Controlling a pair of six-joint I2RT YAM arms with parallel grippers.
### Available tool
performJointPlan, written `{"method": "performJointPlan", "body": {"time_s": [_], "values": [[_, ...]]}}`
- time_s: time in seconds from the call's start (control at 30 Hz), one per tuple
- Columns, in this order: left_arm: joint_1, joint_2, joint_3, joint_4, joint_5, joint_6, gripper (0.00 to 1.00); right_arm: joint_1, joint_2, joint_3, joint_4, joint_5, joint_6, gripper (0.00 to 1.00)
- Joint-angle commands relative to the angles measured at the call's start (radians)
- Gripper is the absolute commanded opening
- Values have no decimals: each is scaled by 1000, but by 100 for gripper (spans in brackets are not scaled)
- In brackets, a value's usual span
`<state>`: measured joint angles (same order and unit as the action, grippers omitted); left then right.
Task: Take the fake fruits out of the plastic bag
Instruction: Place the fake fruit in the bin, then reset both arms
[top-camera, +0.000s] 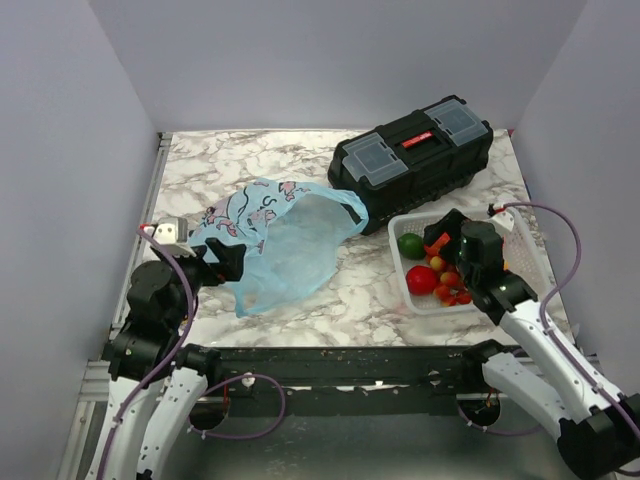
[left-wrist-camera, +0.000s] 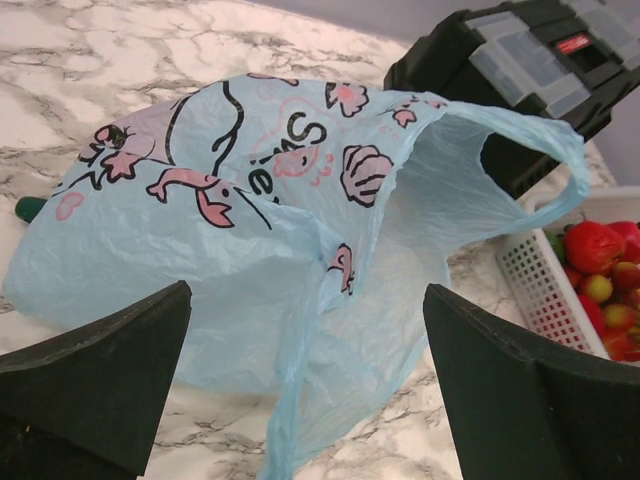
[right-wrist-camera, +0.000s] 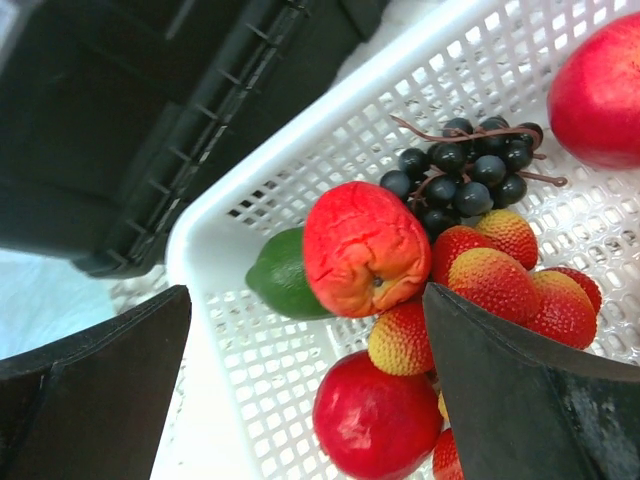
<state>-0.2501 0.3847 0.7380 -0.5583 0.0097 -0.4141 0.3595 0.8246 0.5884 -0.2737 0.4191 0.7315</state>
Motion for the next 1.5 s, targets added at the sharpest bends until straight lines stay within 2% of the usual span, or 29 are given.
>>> {"method": "performJointPlan", "body": {"time_s": [0.0,0.2,0.53,0.63,0.77,1.0,1.47], "values": [[5,-55,55,20,-15,-105,99,-4,-97,64,-80,-109,-56,100],[5,-40,205,11,-27,-99,99,-4,-230,156,-130,-138,-144,100],[5,-51,403,-51,-88,-37,99,-4,-372,351,-210,-90,-294,100],[5,-83,391,-15,-106,-32,99,-4,-423,378,-206,-107,-342,100],[5,-128,356,47,-117,-31,99,-4,-472,399,-213,-52,-354,100],[2,-143,352,39,-119,-25,99,-4,-476,394,-254,55,-297,100],[-5,-157,293,54,-134,-17,99,-4,-444,378,-214,15,-296,100]]}}
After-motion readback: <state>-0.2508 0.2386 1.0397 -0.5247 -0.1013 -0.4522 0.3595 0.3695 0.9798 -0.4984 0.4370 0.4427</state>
